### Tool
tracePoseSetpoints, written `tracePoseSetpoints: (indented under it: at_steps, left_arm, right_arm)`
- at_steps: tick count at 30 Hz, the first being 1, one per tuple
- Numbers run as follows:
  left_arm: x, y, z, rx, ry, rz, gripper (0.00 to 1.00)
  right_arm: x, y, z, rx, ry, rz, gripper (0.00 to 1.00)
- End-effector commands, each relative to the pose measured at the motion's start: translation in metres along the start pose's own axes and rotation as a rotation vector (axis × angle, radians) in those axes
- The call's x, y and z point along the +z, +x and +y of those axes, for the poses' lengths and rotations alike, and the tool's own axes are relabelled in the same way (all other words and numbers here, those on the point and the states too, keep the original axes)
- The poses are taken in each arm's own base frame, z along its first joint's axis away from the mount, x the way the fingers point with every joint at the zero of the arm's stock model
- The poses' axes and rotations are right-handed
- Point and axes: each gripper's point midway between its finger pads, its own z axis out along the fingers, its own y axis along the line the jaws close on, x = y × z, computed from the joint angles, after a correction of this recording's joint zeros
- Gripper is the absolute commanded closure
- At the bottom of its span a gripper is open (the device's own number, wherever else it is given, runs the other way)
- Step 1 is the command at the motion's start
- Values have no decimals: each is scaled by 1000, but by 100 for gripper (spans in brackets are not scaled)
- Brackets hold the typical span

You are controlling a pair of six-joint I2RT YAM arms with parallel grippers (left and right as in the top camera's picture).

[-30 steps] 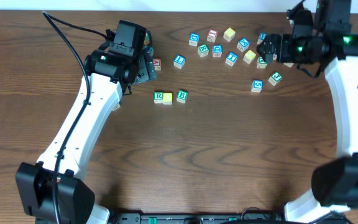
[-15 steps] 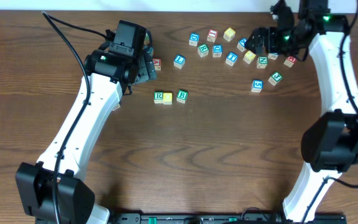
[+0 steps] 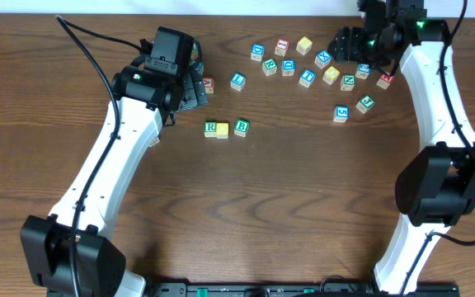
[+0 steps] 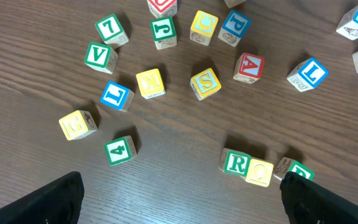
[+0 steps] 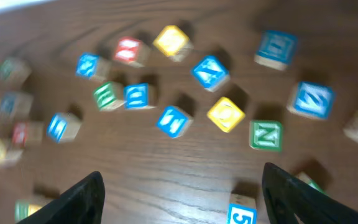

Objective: Spell out ROBOT

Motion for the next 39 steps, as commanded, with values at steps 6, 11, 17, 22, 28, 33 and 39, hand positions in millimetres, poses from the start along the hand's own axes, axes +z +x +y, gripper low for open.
tracePoseSetpoints:
  at_steps: [6, 11, 17, 22, 28, 33, 39]
  left_arm:
    - [-5, -5, 2, -7, -2, -16, 0]
    - [-5, -5, 2, -7, -2, -17, 0]
    - [-5, -5, 2, -7, -2, -16, 0]
    - [-5, -5, 2, -7, -2, -16, 0]
    - [-5, -5, 2, -7, -2, -16, 0]
    - [-5, -5, 2, -7, -2, -16, 0]
    - [-5, -5, 2, -7, -3, -17, 0]
  right_arm:
    - [49, 9, -27, 342, 133, 17, 36]
    - [71, 13, -30, 350, 145, 27, 43]
    - [91, 20, -38, 357, 165, 44, 53]
    - [103, 30, -54, 414, 239, 53, 57]
    - [119, 31, -58, 409, 241, 47, 55]
    - [134, 33, -60, 391, 235, 46, 52]
    - [148, 37, -61, 373, 229, 50, 48]
